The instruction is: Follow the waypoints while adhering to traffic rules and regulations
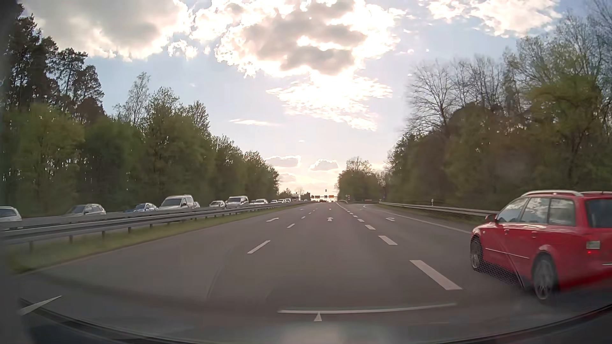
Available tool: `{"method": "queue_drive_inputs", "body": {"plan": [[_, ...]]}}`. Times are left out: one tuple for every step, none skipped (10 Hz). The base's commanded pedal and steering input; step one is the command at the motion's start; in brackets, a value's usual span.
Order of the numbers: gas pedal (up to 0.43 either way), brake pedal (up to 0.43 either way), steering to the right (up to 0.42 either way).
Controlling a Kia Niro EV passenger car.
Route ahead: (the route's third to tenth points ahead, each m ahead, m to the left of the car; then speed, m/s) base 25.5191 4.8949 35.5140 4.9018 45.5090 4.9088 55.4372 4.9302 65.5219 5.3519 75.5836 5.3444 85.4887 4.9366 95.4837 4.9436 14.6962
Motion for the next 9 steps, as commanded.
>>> {"method": "queue_drive_inputs", "body": {"plan": [[0.047,0.0,-0.004],[0.047,0.0,-0.004],[0.047,0.0,-0.003],[0.047,0.0,-0.004],[0.047,0.0,-0.003],[0.047,0.0,-0.004],[0.047,0.0,-0.003],[0.047,0.0,-0.003],[0.047,0.0,-0.004]]}}
